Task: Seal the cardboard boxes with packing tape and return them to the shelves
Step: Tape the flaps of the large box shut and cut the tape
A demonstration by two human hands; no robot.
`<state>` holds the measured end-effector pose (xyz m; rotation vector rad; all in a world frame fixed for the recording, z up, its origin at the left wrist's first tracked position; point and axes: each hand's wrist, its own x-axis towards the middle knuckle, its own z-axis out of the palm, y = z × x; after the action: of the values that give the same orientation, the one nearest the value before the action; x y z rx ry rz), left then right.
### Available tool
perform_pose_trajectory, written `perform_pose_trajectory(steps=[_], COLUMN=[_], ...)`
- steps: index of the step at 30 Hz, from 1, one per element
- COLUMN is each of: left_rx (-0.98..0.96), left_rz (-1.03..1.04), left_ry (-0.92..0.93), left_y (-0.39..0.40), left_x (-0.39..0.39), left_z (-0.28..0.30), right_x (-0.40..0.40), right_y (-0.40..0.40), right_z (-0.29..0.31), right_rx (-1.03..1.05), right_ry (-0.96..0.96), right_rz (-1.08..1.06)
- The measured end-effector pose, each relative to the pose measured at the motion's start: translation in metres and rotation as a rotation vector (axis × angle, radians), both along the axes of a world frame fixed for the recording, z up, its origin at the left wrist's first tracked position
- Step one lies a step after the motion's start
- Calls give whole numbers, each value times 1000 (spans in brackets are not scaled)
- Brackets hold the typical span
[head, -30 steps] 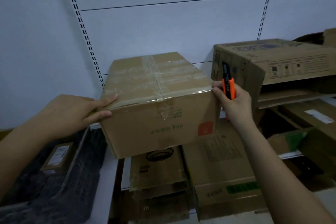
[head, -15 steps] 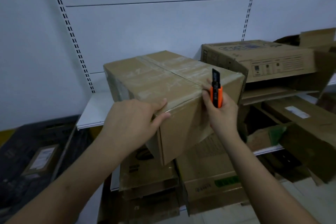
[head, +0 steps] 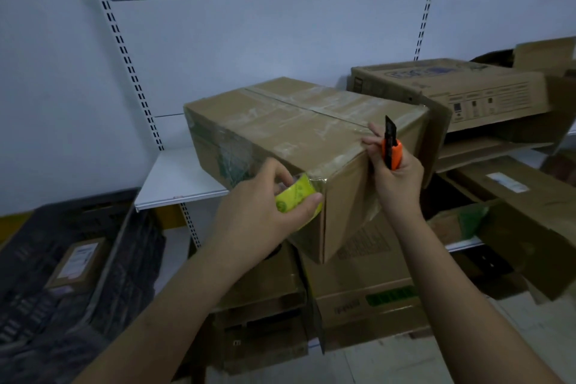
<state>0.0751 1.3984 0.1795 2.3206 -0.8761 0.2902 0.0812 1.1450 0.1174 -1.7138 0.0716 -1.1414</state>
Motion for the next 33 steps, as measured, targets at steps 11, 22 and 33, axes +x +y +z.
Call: perform_pose_trajectory(steps=[11, 22, 33], left_rx=[187, -29, -241], left_rz=[220, -54, -123], left_ry=[-107, 1, 48], left_y=[-8, -13, -9], left_x=[24, 37, 52], left_z=[-8, -12, -27], right_x=[-14, -125, -92], right_y=[14, 135, 142], right_z=[15, 15, -12], right_rx=[16, -166, -483], right_ry=[137, 468, 892], right_rz=[-202, -146, -285])
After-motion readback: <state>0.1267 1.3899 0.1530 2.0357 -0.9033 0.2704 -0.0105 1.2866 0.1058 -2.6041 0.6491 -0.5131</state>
